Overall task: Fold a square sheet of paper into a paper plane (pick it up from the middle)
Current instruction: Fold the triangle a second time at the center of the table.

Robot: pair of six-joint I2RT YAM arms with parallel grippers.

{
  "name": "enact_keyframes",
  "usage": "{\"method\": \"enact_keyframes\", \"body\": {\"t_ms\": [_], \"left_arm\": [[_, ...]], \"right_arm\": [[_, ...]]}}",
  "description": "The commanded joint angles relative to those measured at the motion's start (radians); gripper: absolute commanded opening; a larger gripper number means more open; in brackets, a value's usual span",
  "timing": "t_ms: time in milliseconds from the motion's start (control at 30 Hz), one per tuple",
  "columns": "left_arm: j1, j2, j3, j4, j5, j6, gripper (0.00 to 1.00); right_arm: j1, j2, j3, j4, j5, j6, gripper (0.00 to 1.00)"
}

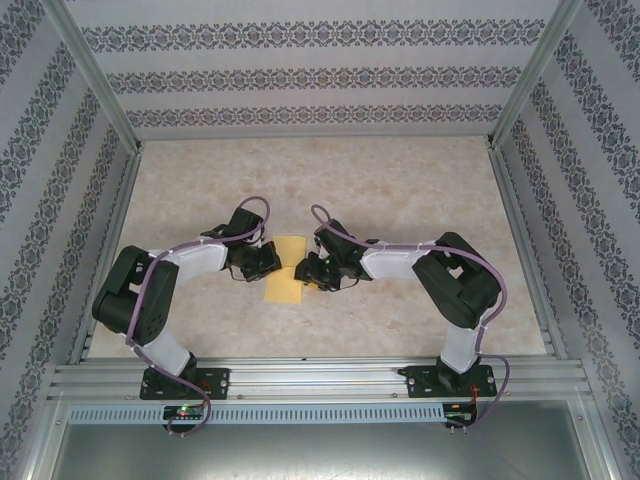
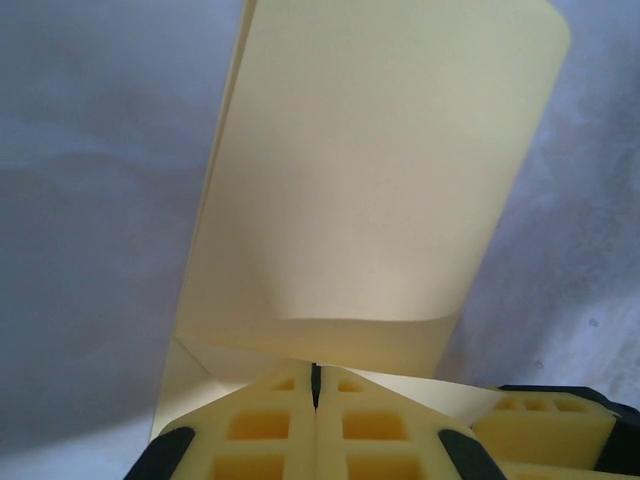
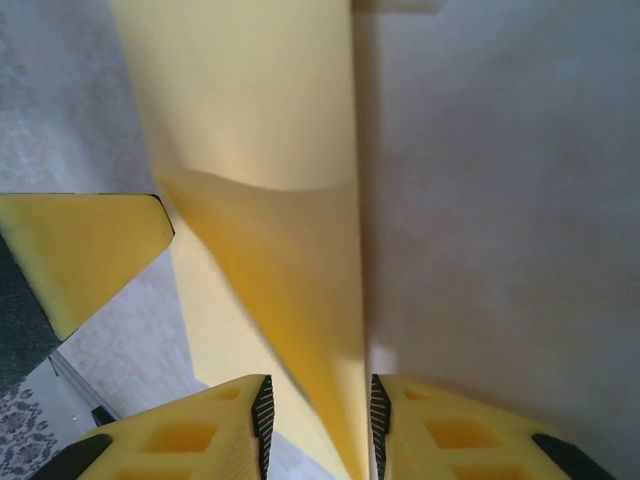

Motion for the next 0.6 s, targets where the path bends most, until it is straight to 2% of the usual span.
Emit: {"method": "enact_keyframes", "body": {"t_ms": [0, 333, 567], "left_arm": [[-0.008, 0.044, 0.021, -0.042, -0.004, 0.031, 0.02], [-0.008, 0.091, 0.037, -0.06, -0.007, 0.051, 0.02], [-0.007, 0.086, 0.036, -0.062, 0.005, 0.051, 0.02]], "right_arm": [[-0.013, 0.026, 0.021, -0.007, 0.006, 0.015, 0.34], [-0.019, 0.039, 0.03, 0.006, -0.003, 0.019, 0.34], [-0.028, 0.046, 0.019, 0.083, -0.03, 0.06, 0.34]]}}
